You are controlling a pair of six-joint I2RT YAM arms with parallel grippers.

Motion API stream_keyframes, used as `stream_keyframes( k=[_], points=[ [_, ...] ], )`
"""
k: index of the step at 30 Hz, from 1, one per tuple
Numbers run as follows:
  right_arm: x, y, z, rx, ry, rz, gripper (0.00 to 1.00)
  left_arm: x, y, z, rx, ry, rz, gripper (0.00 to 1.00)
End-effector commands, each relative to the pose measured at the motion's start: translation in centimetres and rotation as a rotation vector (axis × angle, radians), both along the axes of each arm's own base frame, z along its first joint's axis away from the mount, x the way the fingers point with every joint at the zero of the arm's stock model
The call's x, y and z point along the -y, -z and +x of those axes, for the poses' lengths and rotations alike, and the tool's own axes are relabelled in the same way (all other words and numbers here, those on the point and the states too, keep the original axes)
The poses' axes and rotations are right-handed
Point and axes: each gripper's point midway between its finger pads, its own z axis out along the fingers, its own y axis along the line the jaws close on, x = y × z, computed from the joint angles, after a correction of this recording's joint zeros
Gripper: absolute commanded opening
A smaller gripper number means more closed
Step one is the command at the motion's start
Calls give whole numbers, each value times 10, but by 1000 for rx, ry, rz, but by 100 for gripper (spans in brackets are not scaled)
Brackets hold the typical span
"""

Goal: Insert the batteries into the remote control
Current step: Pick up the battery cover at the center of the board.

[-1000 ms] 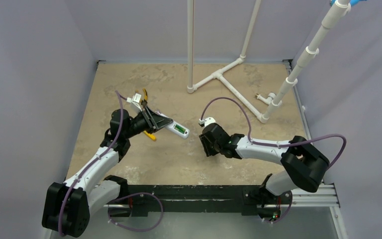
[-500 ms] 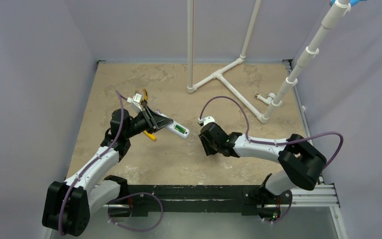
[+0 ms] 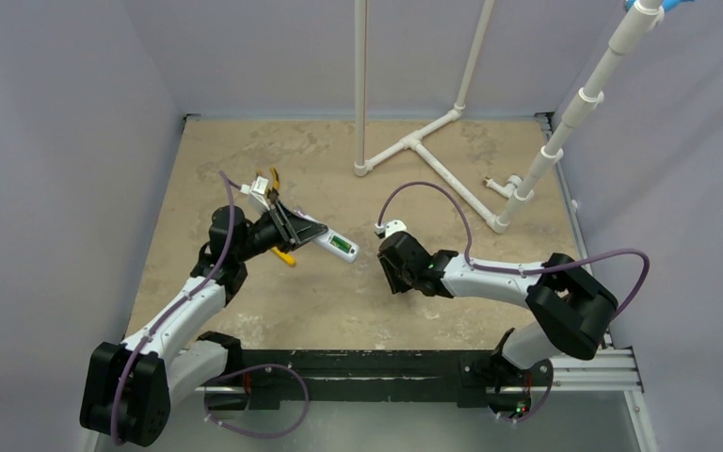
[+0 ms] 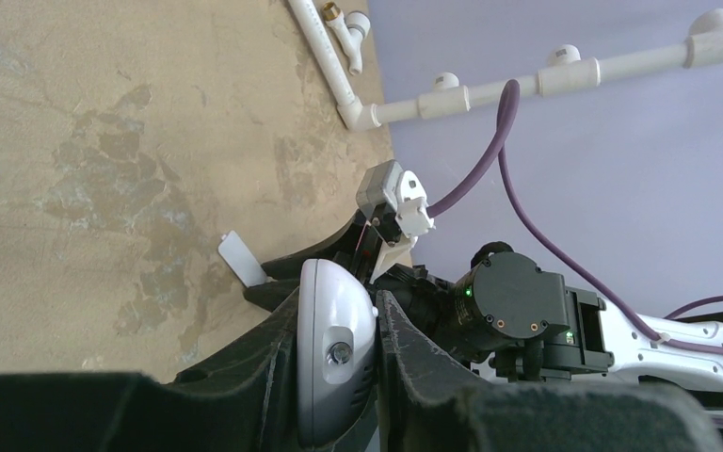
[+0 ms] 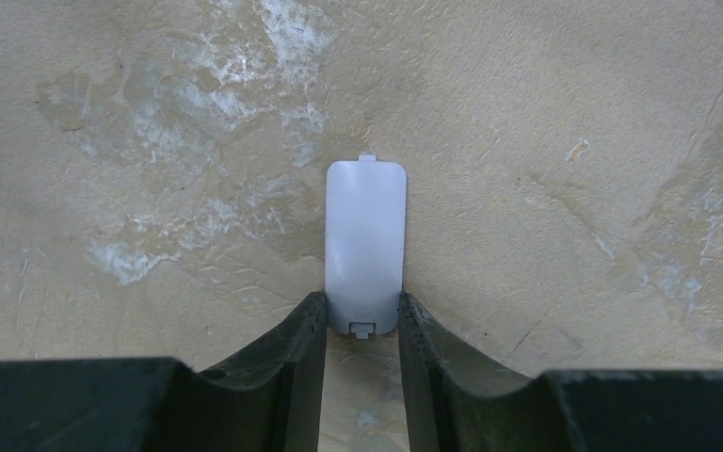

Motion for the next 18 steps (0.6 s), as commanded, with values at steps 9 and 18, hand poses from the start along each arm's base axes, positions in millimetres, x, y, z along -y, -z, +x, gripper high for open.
stream_keyframes(
  k=[9, 18],
  points=[
    [0, -53, 14, 158, 6, 81, 27, 1, -20, 6, 70, 3, -30, 0],
    [12, -95, 15, 262, -53, 72, 28, 2, -18, 9, 62, -1, -38, 0]
  ],
)
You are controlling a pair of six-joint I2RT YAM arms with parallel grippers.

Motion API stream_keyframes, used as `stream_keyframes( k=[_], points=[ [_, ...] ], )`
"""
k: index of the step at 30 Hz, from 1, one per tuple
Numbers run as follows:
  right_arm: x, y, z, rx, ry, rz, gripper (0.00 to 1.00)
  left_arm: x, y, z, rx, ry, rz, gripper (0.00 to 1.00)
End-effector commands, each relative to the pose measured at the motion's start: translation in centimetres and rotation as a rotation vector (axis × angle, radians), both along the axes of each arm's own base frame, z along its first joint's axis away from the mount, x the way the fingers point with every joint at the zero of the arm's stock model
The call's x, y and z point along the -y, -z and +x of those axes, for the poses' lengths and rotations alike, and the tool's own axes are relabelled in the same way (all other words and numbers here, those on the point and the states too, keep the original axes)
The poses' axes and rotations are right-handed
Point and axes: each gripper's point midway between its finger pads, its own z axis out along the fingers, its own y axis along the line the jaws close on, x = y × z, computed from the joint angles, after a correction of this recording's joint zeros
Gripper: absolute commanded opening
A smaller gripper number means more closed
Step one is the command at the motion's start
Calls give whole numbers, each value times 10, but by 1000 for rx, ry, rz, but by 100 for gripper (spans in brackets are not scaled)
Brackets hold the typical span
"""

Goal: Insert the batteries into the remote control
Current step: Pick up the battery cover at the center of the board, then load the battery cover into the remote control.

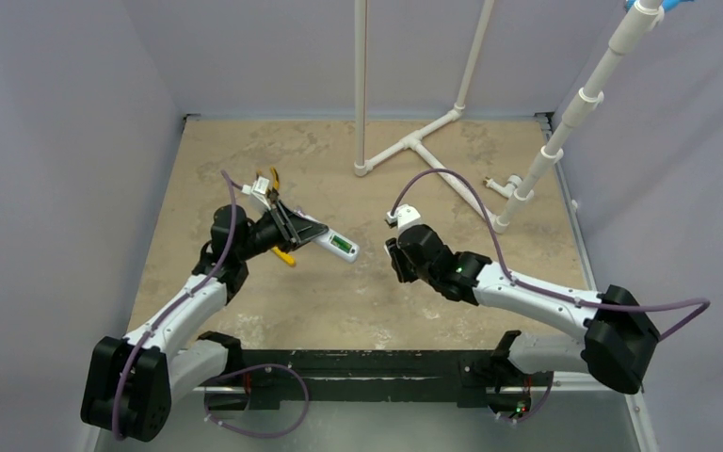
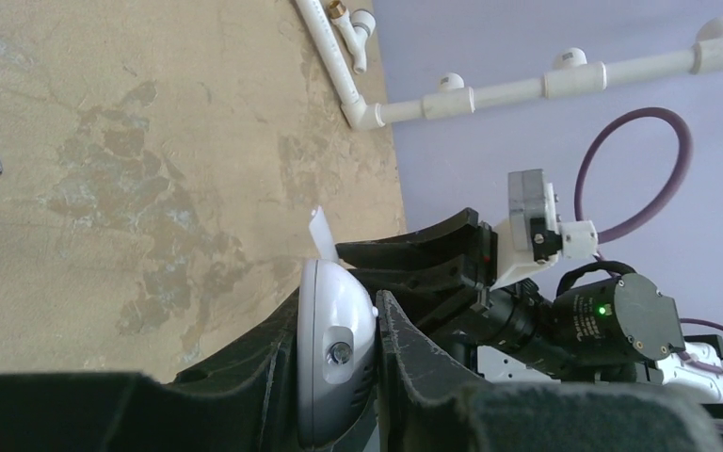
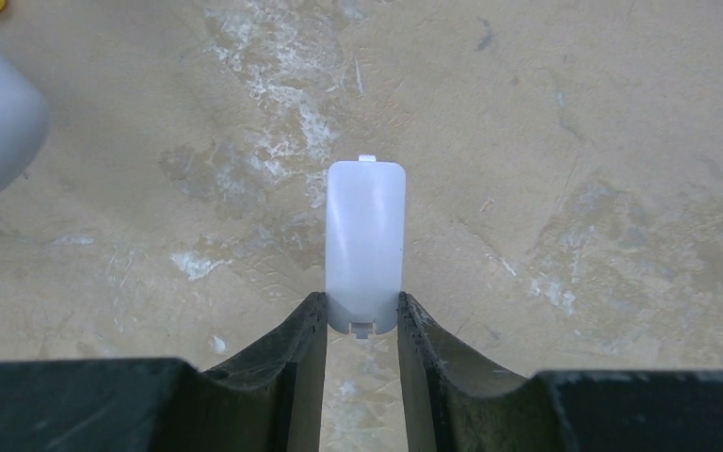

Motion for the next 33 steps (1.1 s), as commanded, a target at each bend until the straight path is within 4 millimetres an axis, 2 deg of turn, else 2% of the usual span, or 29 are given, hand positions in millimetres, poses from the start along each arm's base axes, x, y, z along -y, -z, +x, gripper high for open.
stream_keyframes(
  k=[1, 8, 11, 15, 18, 24, 33],
  points=[
    [10, -28, 5, 90, -24, -33, 28, 1, -22, 7, 81, -3, -39, 0],
    [14, -66, 3, 164, -78, -23, 29, 8, -13, 4, 68, 4, -56, 0],
    [15, -74, 3, 186, -94, -27, 29, 18, -10, 1, 62, 21, -56, 0],
    [9, -82, -4, 184, -165, -9, 29, 31, -4, -1, 49, 47, -60, 0],
    [-2, -87, -15, 182, -282, 14, 29, 41, -1, -3, 40, 67, -72, 0],
    [-14, -90, -28, 195, -431, 24, 29, 51, -1, -1, 33, 89, -98, 0],
    [-30, -103, -28, 208, -518, 31, 30, 58, 4, -3, 31, 112, -80, 0]
  ],
)
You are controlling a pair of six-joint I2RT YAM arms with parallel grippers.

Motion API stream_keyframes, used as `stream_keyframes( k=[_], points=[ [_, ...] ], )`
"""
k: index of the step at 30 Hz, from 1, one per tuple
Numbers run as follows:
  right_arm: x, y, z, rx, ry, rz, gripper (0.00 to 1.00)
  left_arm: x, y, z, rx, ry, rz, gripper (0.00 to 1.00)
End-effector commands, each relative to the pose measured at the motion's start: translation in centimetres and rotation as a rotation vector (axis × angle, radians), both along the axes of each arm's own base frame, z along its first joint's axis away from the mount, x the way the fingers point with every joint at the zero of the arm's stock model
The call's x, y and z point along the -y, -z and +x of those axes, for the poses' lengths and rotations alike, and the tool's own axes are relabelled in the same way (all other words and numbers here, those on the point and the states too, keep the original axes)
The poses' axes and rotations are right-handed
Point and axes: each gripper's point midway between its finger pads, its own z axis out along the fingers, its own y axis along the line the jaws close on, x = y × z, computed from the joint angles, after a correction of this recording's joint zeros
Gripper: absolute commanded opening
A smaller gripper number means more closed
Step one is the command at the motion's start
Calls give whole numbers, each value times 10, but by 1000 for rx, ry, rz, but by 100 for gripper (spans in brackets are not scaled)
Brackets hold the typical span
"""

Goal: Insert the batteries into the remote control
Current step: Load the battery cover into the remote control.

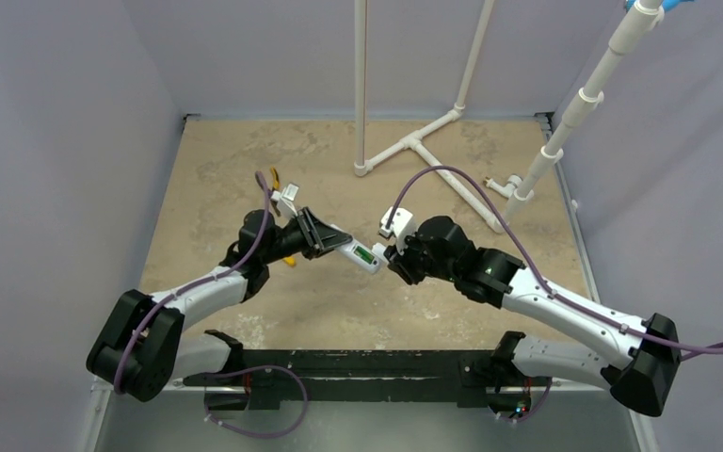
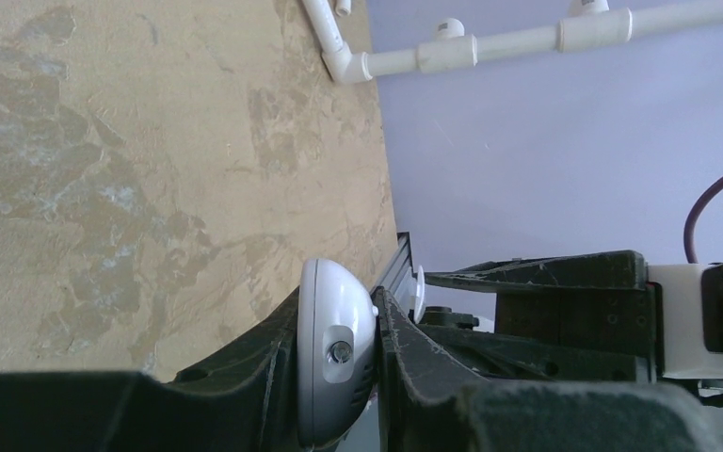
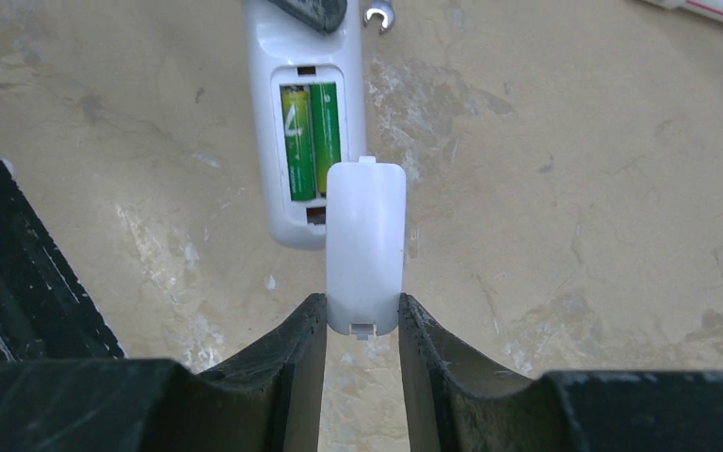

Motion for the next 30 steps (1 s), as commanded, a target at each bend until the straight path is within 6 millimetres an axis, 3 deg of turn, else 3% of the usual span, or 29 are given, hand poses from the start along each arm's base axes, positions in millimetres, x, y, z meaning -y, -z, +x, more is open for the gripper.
stream_keyframes(
  k=[1, 8, 30],
  points=[
    [-21, -32, 4, 48, -80, 42, 29, 8, -21, 4, 80, 10, -40, 0],
    [-31, -36, 6, 23, -98, 46, 29, 13, -17, 3, 77, 11, -36, 0],
    [-40, -20, -1, -52, -142, 6, 29, 17, -18, 4, 77, 18, -42, 0]
  ],
)
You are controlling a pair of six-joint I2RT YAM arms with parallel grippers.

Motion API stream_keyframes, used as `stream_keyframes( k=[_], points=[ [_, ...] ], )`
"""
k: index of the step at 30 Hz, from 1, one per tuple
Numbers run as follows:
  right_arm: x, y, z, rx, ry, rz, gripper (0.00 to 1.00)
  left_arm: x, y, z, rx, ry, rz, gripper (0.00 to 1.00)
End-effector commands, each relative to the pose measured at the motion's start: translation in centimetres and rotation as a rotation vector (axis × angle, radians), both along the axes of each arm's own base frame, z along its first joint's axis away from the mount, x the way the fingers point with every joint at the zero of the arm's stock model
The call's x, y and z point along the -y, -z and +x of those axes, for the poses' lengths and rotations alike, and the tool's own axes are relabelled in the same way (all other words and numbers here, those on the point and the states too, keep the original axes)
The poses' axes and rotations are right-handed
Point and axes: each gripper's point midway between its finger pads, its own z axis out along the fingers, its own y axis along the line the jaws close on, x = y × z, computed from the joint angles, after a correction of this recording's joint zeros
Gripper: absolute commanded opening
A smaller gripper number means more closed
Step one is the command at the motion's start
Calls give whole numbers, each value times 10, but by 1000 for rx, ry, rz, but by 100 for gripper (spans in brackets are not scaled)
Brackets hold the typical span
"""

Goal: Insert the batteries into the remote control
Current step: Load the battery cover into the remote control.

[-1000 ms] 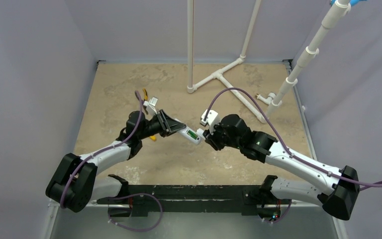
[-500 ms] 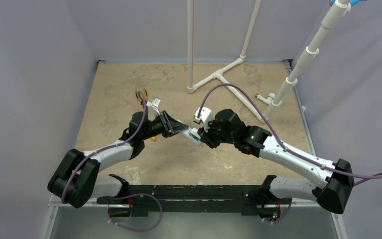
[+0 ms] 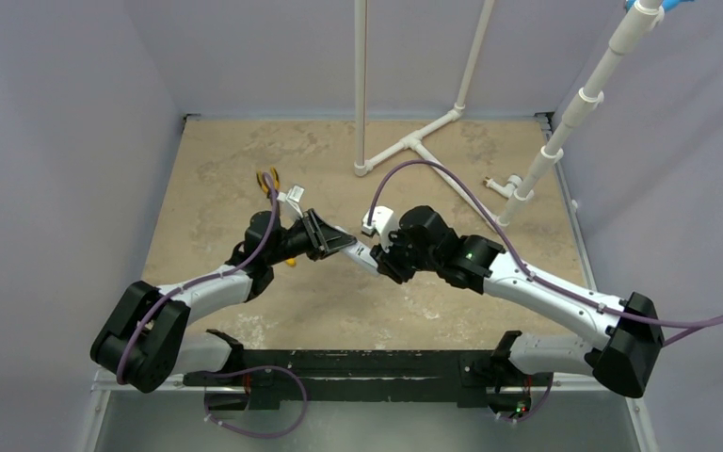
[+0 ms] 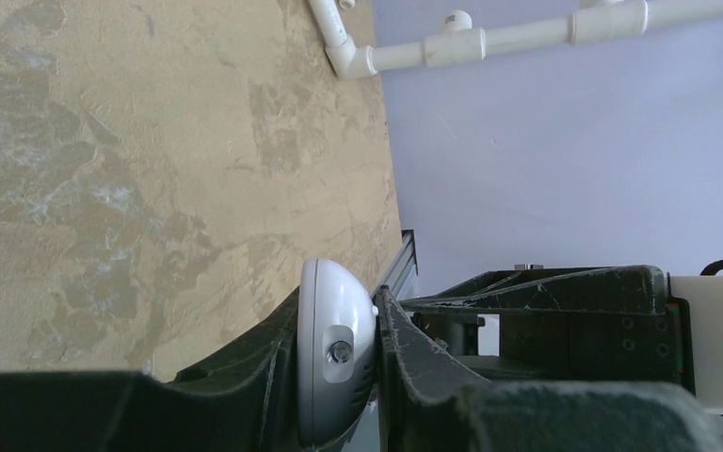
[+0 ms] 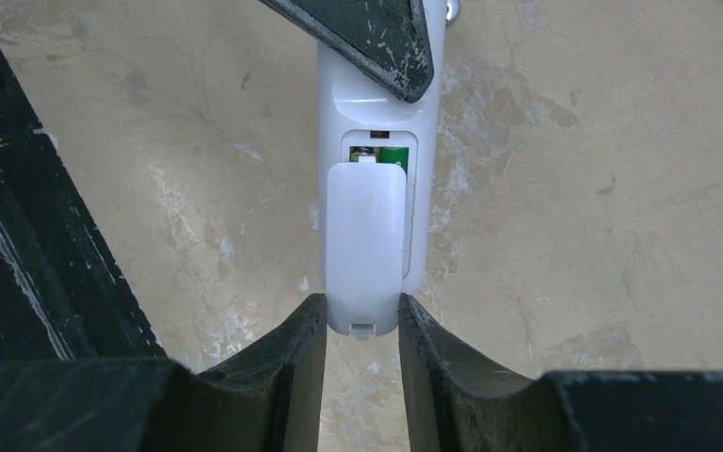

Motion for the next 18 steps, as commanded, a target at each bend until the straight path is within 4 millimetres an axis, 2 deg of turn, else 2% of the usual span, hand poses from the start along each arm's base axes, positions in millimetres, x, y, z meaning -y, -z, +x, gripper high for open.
stream_keyframes(
  k=[1, 11, 18],
  points=[
    [-13, -23, 1, 30, -33, 51, 29, 6, -27, 6, 82, 6, -50, 0],
    [-13, -27, 8, 56, -4, 56, 29, 9, -29, 4, 89, 19, -42, 0],
    [-14, -22, 8, 43, -6, 44, 29, 9, -30, 4, 92, 18, -42, 0]
  ],
)
